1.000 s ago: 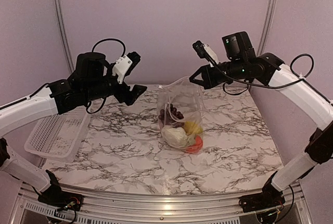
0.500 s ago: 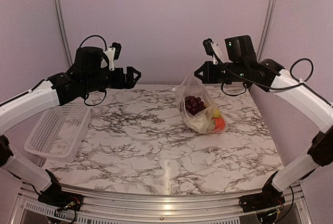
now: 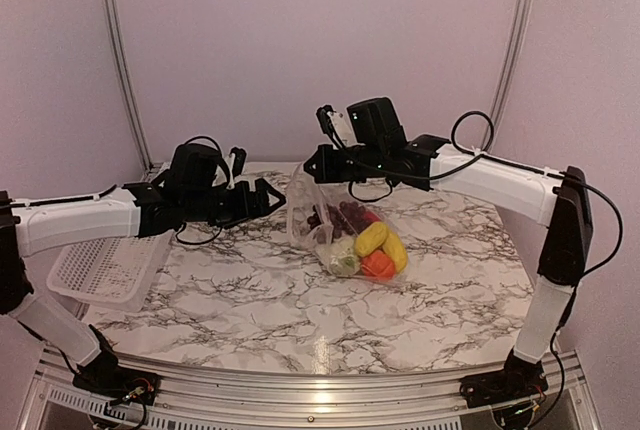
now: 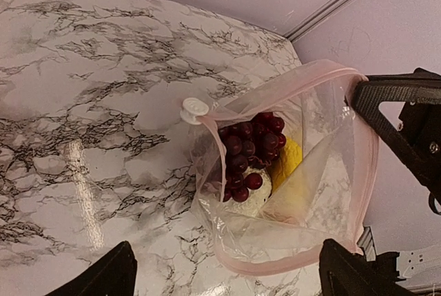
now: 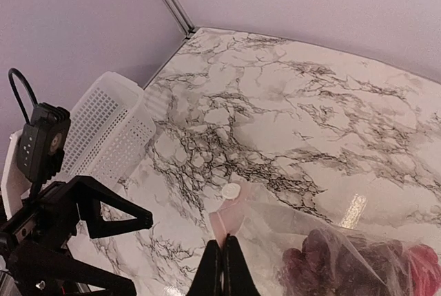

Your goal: Open the zip-top bag and remove the fake food

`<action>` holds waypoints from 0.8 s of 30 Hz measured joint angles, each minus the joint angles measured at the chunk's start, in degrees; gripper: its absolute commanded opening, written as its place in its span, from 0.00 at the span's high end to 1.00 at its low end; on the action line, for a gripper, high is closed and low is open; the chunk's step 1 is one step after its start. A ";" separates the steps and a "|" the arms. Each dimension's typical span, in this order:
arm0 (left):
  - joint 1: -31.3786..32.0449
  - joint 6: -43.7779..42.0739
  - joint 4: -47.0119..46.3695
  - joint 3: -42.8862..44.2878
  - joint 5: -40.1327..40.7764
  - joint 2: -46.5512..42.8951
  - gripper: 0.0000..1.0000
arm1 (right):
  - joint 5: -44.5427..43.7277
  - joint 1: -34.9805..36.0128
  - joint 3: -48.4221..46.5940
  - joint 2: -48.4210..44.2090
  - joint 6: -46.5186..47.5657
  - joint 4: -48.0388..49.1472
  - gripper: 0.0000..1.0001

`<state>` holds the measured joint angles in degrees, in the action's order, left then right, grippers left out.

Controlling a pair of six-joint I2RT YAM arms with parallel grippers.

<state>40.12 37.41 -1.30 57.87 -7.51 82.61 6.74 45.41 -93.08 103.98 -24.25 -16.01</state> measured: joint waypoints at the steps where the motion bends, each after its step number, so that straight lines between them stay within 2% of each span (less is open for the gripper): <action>1: 0.02 0.81 -0.57 0.04 -0.13 0.76 0.12 | 0.33 0.00 -0.22 0.44 -0.22 0.52 1.00; 8: 0.02 4.35 -2.36 3.67 -1.22 12.61 0.22 | 1.16 -0.07 -0.52 0.79 -1.27 1.88 1.00; 12: -0.02 6.16 -1.92 4.44 -1.31 17.75 0.38 | 1.53 -0.52 0.44 0.35 -1.88 2.73 1.00; 16: -0.39 7.50 0.90 4.44 1.44 18.84 0.53 | 1.53 -1.09 3.67 -1.75 -2.29 3.45 1.00; 19: -1.05 8.37 2.49 4.57 3.32 18.84 0.53 | 1.55 -1.73 7.17 -4.24 -2.38 3.56 1.00; 24: -1.60 6.91 1.99 4.76 2.95 17.94 0.42 | 2.43 -2.08 9.90 -5.64 -2.38 3.82 1.00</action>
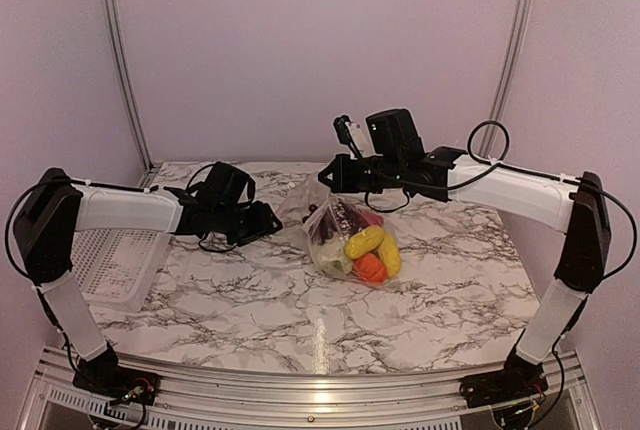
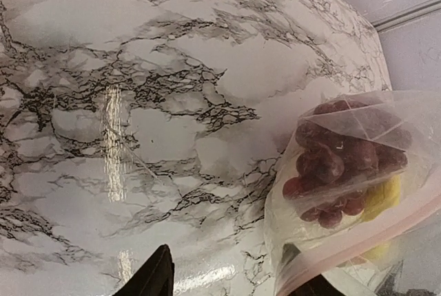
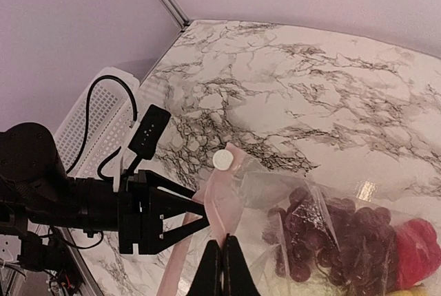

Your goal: Open the zip-top bag and remove the fake food

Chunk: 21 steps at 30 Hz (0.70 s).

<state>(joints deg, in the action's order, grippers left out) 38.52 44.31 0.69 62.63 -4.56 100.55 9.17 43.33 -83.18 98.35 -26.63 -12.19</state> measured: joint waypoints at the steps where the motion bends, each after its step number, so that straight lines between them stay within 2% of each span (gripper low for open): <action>1: 0.02 -0.52 -0.57 -0.39 -0.20 -0.98 0.42 | 0.39 0.00 0.20 0.00 0.02 0.20 1.00; 5: 0.07 -2.38 -2.58 -1.62 -0.85 -8.11 0.42 | 1.53 -0.02 0.39 0.02 0.00 0.72 1.00; 11: 0.31 -3.26 -8.31 -1.62 -3.52 -15.54 0.54 | 3.28 0.00 0.39 1.11 -0.37 2.21 1.00; 14: 0.79 -2.29 -10.62 -1.36 -5.38 -13.44 0.57 | 3.67 0.00 0.39 2.16 -0.66 2.56 1.00; 21: 2.80 1.42 -13.77 1.29 -8.11 -1.09 0.57 | 3.74 0.00 0.39 2.78 -1.25 2.82 1.00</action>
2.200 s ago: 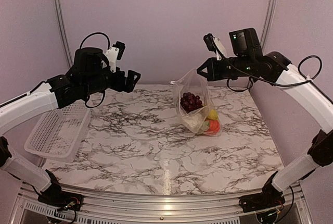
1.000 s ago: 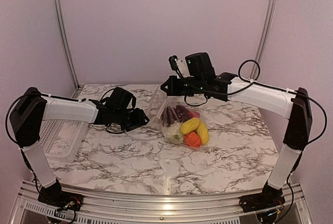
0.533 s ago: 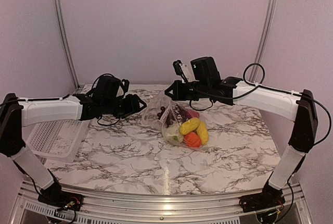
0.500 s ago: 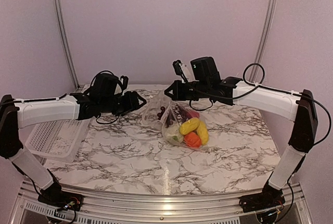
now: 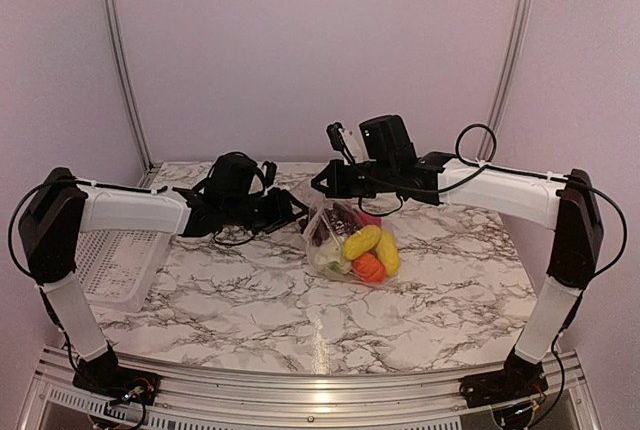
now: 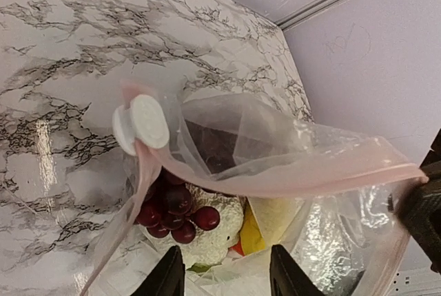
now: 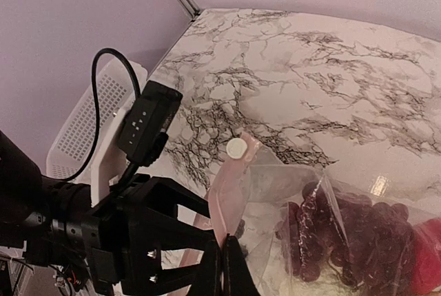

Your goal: Open the zip-top bag and remove the fake food

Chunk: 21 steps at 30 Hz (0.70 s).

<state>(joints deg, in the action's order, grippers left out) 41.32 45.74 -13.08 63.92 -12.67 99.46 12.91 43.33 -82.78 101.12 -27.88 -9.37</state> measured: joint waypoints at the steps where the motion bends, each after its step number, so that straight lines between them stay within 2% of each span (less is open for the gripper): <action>1: 0.11 0.66 -0.42 0.42 -0.17 1.70 0.57 | -0.04 0.00 0.00 0.00 -0.02 0.02 1.00; 5: 0.44 3.56 -1.40 2.10 0.59 7.28 0.55 | -0.28 0.00 0.00 0.00 -0.04 0.07 1.00; 8: 0.44 5.01 -1.60 4.52 1.29 10.84 0.45 | -0.35 0.00 0.15 0.00 0.00 0.09 1.00; 14: 0.59 6.73 -0.46 12.09 2.91 16.96 0.36 | -0.37 -0.02 0.46 0.00 0.04 0.02 1.00; 21: 1.09 8.31 3.63 15.69 5.35 20.35 0.37 | -0.28 -0.61 0.66 0.02 0.07 -0.15 1.00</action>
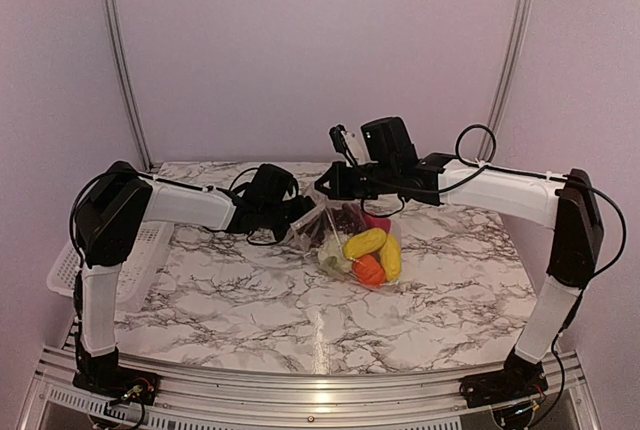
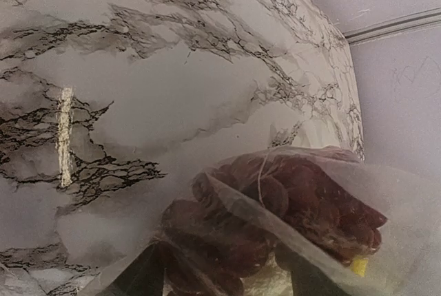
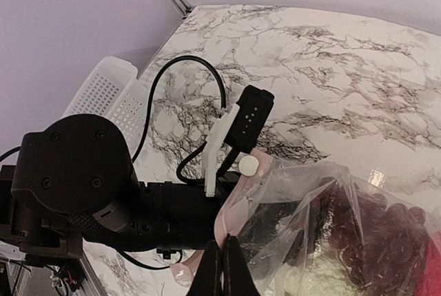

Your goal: Open the zip-top bag and remove the fake food

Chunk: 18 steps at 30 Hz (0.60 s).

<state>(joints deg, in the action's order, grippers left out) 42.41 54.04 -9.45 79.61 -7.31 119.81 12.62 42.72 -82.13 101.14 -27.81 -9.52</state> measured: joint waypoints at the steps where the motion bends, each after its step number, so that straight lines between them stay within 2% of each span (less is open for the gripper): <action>1: 0.20 0.02 0.96 0.68 0.52 0.59 0.38 | 0.04 -0.13 0.13 0.00 0.00 -0.09 1.00; 8: 1.46 -0.42 5.46 3.06 3.10 2.34 0.36 | 0.68 -0.68 0.92 0.00 -0.02 -0.11 1.00; 14: 1.55 -1.92 1.99 2.05 1.40 3.72 0.71 | 1.31 -1.03 1.97 0.00 -0.07 0.17 1.00; 18: 1.29 -3.26 -0.85 -0.31 0.37 3.10 0.88 | 1.40 -1.55 2.86 0.00 -0.09 0.79 1.00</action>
<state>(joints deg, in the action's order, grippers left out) 43.70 50.78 -10.31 79.31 -6.94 122.91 14.02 41.17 -79.26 101.14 -27.90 -8.73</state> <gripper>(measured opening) 0.220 0.004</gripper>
